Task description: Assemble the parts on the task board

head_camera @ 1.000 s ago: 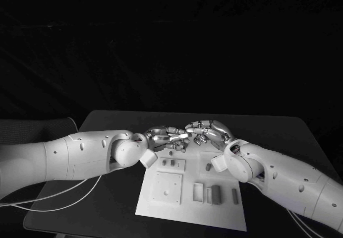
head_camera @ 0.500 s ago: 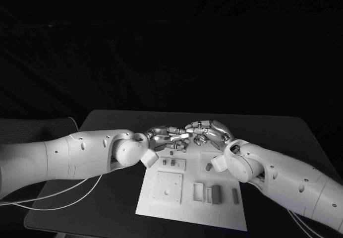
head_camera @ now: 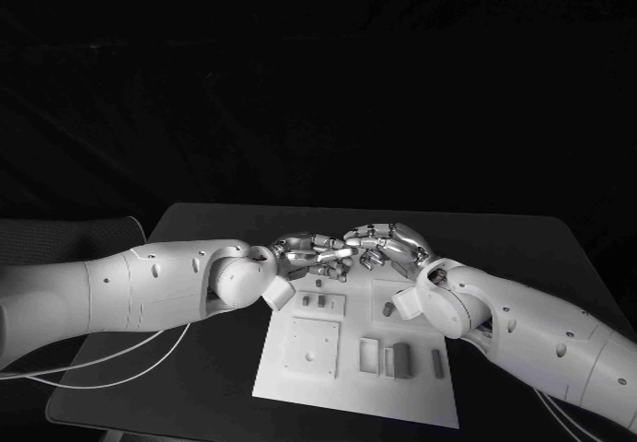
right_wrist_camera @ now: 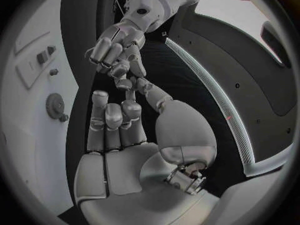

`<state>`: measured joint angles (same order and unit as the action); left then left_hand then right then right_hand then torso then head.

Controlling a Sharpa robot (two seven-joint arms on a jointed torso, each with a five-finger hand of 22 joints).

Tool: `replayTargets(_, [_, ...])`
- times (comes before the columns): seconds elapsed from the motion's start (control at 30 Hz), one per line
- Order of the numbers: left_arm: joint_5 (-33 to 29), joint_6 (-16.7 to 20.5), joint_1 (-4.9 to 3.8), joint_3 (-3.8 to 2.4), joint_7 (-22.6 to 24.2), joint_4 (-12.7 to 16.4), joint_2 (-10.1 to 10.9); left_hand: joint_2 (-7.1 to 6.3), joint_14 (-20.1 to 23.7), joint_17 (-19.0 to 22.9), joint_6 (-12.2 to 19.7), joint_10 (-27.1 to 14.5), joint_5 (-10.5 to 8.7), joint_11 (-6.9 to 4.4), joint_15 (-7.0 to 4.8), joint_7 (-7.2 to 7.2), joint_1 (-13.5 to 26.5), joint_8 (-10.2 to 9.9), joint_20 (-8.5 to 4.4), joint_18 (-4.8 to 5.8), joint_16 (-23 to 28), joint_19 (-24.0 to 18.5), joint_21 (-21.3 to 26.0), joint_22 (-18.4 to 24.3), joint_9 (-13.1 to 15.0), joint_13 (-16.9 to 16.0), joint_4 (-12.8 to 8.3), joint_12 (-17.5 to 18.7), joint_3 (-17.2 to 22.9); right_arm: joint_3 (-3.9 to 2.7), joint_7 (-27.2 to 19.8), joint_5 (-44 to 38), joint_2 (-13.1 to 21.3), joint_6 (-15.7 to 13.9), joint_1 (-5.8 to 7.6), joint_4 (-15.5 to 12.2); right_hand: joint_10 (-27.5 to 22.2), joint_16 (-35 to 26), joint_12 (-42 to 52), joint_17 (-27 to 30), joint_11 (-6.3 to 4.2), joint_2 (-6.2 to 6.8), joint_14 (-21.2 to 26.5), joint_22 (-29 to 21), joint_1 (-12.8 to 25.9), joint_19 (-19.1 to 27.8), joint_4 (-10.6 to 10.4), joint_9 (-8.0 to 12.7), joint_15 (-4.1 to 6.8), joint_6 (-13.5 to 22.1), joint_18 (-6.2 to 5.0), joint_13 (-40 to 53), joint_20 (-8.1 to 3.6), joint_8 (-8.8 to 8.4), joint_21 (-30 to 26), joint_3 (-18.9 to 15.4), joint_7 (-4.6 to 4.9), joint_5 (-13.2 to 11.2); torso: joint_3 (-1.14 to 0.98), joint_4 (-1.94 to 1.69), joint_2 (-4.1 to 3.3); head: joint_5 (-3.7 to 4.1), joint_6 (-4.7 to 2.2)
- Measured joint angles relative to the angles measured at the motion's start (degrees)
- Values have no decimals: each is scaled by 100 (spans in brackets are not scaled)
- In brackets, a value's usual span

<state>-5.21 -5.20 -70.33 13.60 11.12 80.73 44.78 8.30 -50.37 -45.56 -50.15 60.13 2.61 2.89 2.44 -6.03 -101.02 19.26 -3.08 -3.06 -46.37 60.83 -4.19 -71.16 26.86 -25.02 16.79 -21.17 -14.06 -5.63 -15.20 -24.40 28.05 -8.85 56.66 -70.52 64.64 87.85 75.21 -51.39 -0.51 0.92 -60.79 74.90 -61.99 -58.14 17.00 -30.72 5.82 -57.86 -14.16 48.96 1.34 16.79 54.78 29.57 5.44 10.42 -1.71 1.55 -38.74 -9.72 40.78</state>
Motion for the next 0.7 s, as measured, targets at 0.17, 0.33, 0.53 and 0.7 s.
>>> replayTargets(0.17, [5, 6, 0, 0, 3, 0, 2, 38, 0, 12, -43, 72, 0, 1, 0, 2, -38, 0, 0, 1, 0, 0, 0, 16, -8, 32, -9, 12, 106, 0, 4, -1, 1, 8, 0, -1, 0, 0, 0, 0, 0, 0, -12, 0, 0, 0, 0, 0, 12, 0, 0, 0, 0, -1, 0, 0, 0, -1, 1, -1, 0, -4, 10])
replayTargets(0.33, [7, 8, 1, 2, 3, -3, 2, 99, 0, 25, -123, 131, 0, -13, 0, 21, -36, -1, 0, 2, 0, 0, 0, 29, -14, 54, -8, 33, 233, 0, 7, -2, 3, 22, 0, -2, 0, 0, 0, 1, 0, 0, -15, 0, 0, 0, 0, 1, 13, 0, 0, -1, 0, -2, 0, 0, 0, -4, 1, -2, 0, -5, 15])
replayTargets(0.53, [7, 7, 1, 2, 3, -3, 5, 101, 0, 32, -143, 171, -1, -14, 0, 40, -35, -1, 0, 3, 0, 0, 0, 41, -22, 86, -12, 57, 361, -1, 11, -2, 7, 33, 1, -11, 0, 0, 0, 1, 0, 1, -15, 0, 0, 0, 0, 9, 13, 0, 1, -1, 0, -22, 0, 0, 0, -4, 3, -2, 0, -9, 18])
replayTargets(0.7, [6, 6, 2, 2, -6, -4, 8, 128, 0, 39, -143, 176, -1, -9, 0, 41, -7, -1, 1, 4, 0, -1, 0, 48, -21, 102, -1, 60, 443, -2, 15, -2, 15, 42, 2, -20, 0, 0, 0, 1, 0, 1, -16, 0, 0, 0, 1, 11, 11, 0, 0, 4, 0, -24, 0, -1, 0, -4, 2, -1, 0, -15, 22])
